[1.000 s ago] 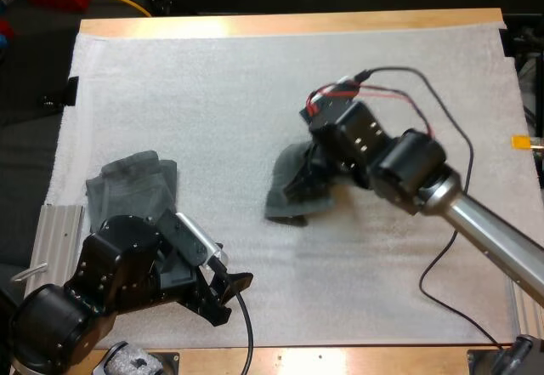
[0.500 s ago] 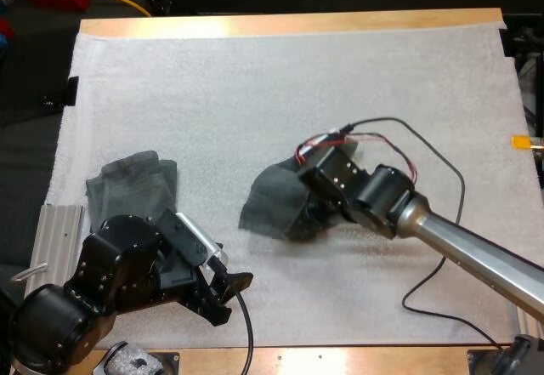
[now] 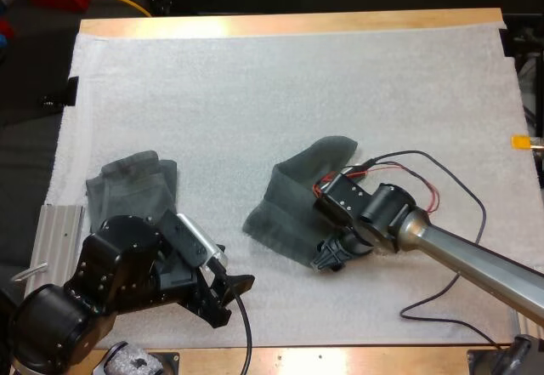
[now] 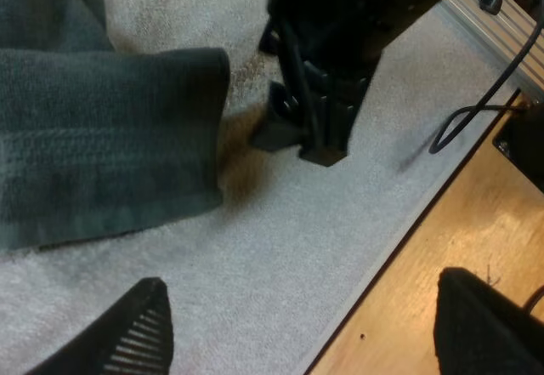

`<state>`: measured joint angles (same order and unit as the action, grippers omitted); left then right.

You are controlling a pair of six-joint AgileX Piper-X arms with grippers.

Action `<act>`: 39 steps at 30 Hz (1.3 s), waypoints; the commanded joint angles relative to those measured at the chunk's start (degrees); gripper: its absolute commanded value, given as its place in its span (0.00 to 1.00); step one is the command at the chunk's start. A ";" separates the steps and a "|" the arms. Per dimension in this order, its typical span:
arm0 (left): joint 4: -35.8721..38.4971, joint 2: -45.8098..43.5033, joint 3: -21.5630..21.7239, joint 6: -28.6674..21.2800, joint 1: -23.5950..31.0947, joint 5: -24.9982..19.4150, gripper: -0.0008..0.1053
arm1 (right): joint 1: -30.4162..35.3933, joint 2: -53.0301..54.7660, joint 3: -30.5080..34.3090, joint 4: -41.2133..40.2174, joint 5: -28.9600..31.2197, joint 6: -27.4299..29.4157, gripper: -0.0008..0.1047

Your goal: Pick towel from pile, fold and stack

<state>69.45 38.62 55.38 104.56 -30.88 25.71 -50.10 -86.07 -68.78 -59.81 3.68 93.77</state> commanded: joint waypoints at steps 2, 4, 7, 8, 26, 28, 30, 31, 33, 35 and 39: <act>0.10 -0.11 0.44 -0.11 -0.26 1.18 0.60 | 0.09 2.68 0.01 -2.73 0.30 0.04 0.91; 0.10 -0.11 0.44 -0.11 -0.26 1.93 0.60 | 0.09 5.26 0.01 -3.94 0.30 0.03 0.87; 0.10 -0.11 0.44 -0.11 -0.26 2.12 0.60 | 0.09 9.27 0.01 -5.25 0.30 -1.10 0.84; 0.10 -0.11 0.44 -0.11 -0.26 2.12 0.60 | 0.09 10.21 0.01 -5.41 0.30 -1.65 0.85; 4.37 -1.41 0.44 -0.27 -0.26 2.32 0.60 | -3.44 31.99 3.84 -8.14 0.21 -15.42 0.85; 4.37 -2.37 0.44 -0.06 -0.26 2.32 0.60 | -5.31 33.09 5.77 -7.65 0.54 -18.38 0.85; 4.37 -3.08 0.44 -0.05 -0.26 2.32 0.60 | -6.63 33.74 7.69 -6.09 0.81 -20.71 0.85; 4.37 -3.55 0.44 0.11 -0.26 2.32 0.60 | -7.52 33.89 8.97 -4.63 0.80 -22.37 0.85; 4.61 -4.14 0.44 0.15 -0.26 2.32 0.60 | -8.62 33.88 10.53 -2.40 0.80 -24.82 0.85; 5.50 -4.39 0.44 0.35 -0.26 2.31 0.60 | -9.14 33.88 12.51 0.90 0.80 -27.37 0.85; 8.75 -4.37 0.44 0.49 -0.26 0.38 0.60 | -9.00 33.75 17.62 10.61 0.80 -34.71 0.85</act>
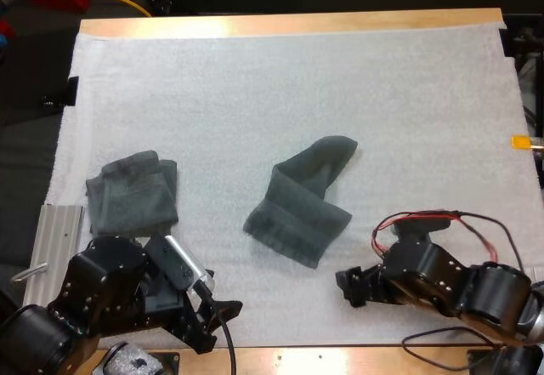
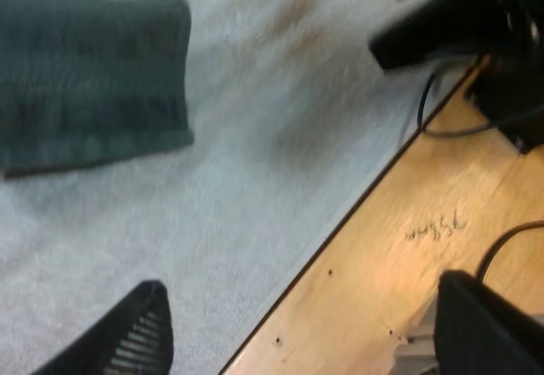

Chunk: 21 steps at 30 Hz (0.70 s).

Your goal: Pick towel from pile, fold and stack

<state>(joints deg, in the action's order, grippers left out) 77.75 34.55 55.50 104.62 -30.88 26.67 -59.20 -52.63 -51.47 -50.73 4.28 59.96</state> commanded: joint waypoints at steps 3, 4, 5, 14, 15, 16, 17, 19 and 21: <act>1.42 -0.30 0.32 0.43 -0.26 -1.62 0.60 | 0.24 0.15 3.98 8.16 0.21 -5.94 0.85; 1.58 -0.30 0.32 0.43 -0.26 -1.64 0.60 | 0.24 0.15 5.62 11.06 0.21 -7.49 0.85; 1.66 -0.30 0.32 0.43 -0.26 -1.64 0.60 | 0.24 0.15 6.45 12.56 0.20 -8.17 0.85; 1.64 -0.30 0.32 0.43 -0.26 -1.22 0.60 | 0.24 -1.11 17.80 32.29 -0.62 -20.20 0.85; 1.64 -0.30 0.32 0.43 -0.26 -1.22 0.60 | 0.24 -1.68 19.00 34.91 -0.62 -20.98 0.85; 1.64 -0.30 0.32 0.43 -0.26 -1.22 0.60 | 0.24 -2.23 19.85 36.82 -0.62 -21.68 0.85; 1.64 -0.30 0.32 0.43 -0.26 -1.22 0.60 | 0.24 -2.64 20.26 37.87 -0.62 -21.95 0.85; 1.64 -0.30 0.32 0.43 -0.26 -1.22 0.60 | 0.24 -4.42 21.00 40.01 -0.50 -22.38 0.85; 1.64 -0.30 0.32 0.43 -0.26 -1.22 0.60 | 0.24 -6.29 20.99 40.67 -0.39 -22.50 0.85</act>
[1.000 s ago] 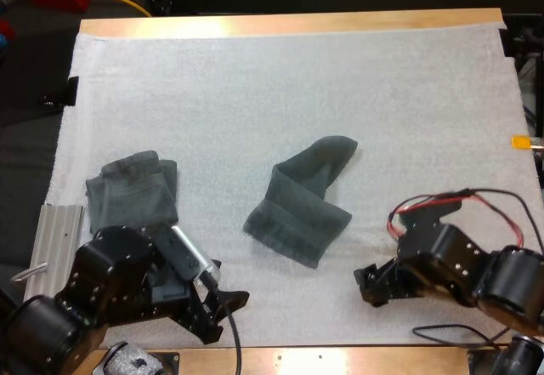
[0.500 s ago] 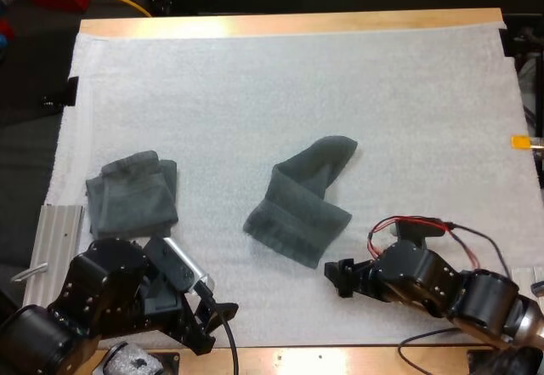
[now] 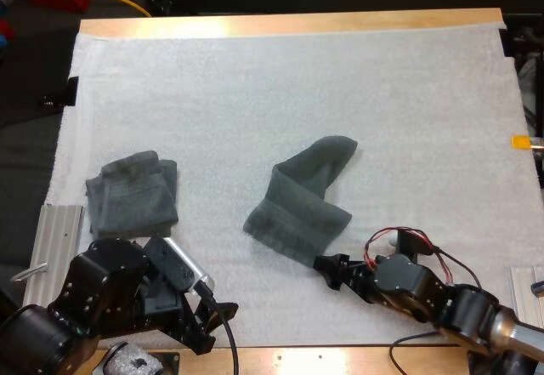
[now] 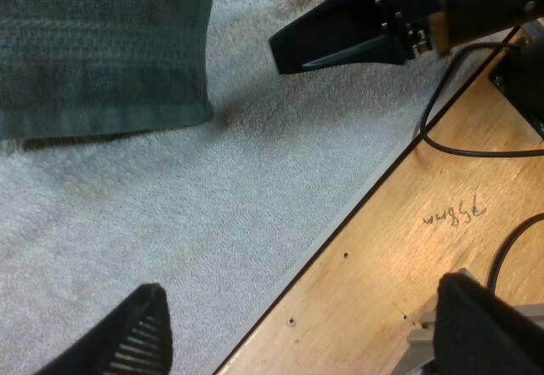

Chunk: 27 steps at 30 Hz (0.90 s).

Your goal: Pick towel from pile, fold and stack

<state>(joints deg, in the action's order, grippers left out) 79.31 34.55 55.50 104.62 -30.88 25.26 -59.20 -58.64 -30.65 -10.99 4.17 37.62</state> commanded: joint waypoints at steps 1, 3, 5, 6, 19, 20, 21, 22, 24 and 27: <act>0.07 -0.30 0.32 0.43 -0.26 0.20 0.60 | 0.24 -1.51 0.17 1.71 -0.29 -0.14 0.85; 0.07 -0.30 0.32 0.43 -0.26 0.20 0.60 | 0.24 -3.50 0.17 3.54 -0.30 -0.14 0.85; 0.07 -0.30 0.32 0.43 -0.26 0.20 0.60 | 0.24 -5.36 0.17 5.43 -0.60 -0.14 0.85; 0.07 -0.30 0.32 0.43 -0.26 0.20 0.60 | 0.24 -6.59 0.17 6.62 -0.61 -0.14 0.85; 0.07 -0.30 0.32 0.91 -0.26 0.20 0.60 | 0.24 -19.27 0.17 19.23 -1.88 -1.20 0.85; 0.07 -0.30 0.32 0.91 -0.26 0.20 0.60 | 0.24 -19.75 0.17 19.85 -1.88 -1.58 0.85; 0.07 -0.30 0.32 0.91 -0.26 0.20 0.60 | 0.24 -20.25 0.17 20.51 -1.88 -1.90 0.85; 0.07 -0.30 0.32 0.91 -0.26 0.20 0.60 | 0.24 -21.34 0.17 22.12 -1.98 -2.30 0.85; 0.07 -0.30 0.32 0.91 -0.26 0.20 0.60 | 0.24 -22.68 0.17 23.92 -2.39 -3.03 0.85; 0.07 -0.30 0.32 0.91 -0.26 0.20 0.60 | 0.24 -24.35 0.17 25.82 -3.23 -3.33 0.85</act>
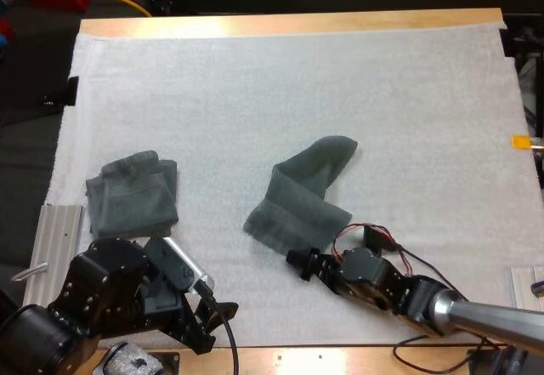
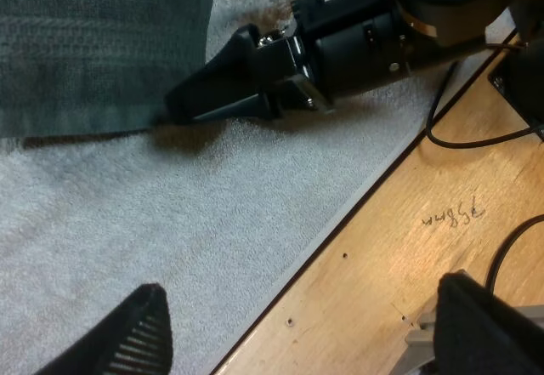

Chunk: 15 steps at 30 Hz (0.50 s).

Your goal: Pick towel from pile, fold and stack

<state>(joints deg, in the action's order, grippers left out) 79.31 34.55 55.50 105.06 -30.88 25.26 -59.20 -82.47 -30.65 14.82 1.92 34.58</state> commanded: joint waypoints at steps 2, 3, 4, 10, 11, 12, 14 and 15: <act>0.07 -0.30 0.32 0.47 -0.26 0.20 0.60 | 0.24 -1.81 0.17 1.10 -1.36 -1.54 0.85; 0.07 -0.30 0.32 0.47 -0.26 0.20 0.60 | 0.24 -2.18 0.17 1.45 -1.37 -1.94 0.85; 0.07 -0.30 0.32 0.47 -0.26 0.20 0.60 | 0.24 -2.71 0.17 1.90 -1.37 -2.66 0.85; 0.07 -0.30 0.32 0.47 -0.26 0.20 0.60 | 0.24 -4.66 0.17 4.85 -1.36 -3.95 0.85; 0.07 -0.30 0.32 0.47 -0.26 0.20 0.60 | 0.24 -4.75 0.17 4.88 -1.36 -4.04 0.85; 0.07 -0.30 0.32 0.47 -0.26 0.20 0.60 | 0.24 -4.74 0.17 4.74 -1.36 -4.03 0.85; 0.07 -0.30 0.32 0.47 -0.26 0.20 0.60 | 0.24 -4.74 0.17 4.67 -0.92 -4.03 0.85; 0.07 -0.30 0.32 0.47 -0.26 0.20 0.60 | 0.24 -4.74 0.17 4.67 -0.79 -4.03 0.85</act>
<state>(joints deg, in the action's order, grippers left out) 79.31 34.55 55.50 105.06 -30.88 25.26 -59.06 -85.69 -30.65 21.16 1.79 30.83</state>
